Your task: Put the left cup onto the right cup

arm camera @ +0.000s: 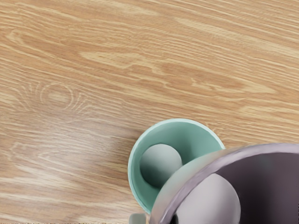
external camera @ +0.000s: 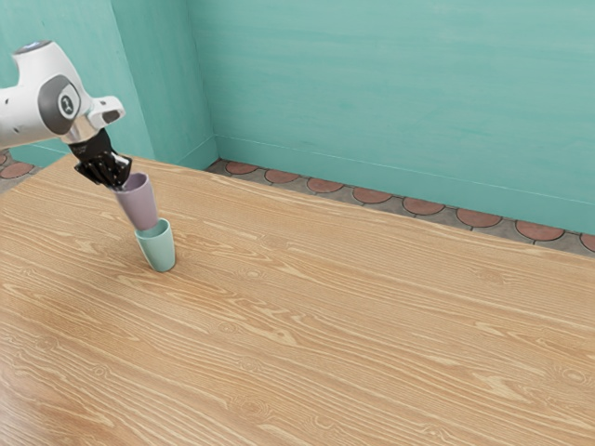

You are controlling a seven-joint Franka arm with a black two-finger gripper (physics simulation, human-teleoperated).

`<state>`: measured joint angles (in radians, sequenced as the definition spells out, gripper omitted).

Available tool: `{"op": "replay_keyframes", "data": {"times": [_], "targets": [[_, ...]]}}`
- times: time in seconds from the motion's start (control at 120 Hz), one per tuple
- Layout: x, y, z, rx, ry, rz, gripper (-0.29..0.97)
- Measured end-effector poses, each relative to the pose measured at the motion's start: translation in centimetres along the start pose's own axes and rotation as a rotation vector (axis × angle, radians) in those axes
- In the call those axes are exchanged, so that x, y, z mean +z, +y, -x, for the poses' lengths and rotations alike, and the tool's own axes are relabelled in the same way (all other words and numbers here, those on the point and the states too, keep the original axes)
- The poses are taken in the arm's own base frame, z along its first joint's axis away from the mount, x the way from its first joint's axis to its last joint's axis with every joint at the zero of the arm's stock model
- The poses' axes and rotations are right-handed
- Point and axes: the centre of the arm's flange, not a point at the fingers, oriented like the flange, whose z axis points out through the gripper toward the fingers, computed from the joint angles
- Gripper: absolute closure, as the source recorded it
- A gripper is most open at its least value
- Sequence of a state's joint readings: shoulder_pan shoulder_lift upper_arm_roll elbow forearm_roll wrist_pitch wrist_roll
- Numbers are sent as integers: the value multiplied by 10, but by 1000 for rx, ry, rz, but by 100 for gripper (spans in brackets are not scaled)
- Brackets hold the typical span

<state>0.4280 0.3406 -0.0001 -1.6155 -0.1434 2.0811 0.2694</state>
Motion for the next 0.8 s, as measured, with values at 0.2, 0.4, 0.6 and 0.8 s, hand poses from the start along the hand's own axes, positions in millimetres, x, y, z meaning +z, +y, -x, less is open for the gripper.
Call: {"op": "replay_keyframes", "data": {"times": [0.2, 0.4, 0.6, 0.8], "targets": [[3, 0, -6, -2, 0, -2, 78], [5, 0, -8, -4, -4, -7, 78], [9, -1, -9, -8, -10, -7, 78], [14, -2, -9, -12, -16, -5, 78]]}}
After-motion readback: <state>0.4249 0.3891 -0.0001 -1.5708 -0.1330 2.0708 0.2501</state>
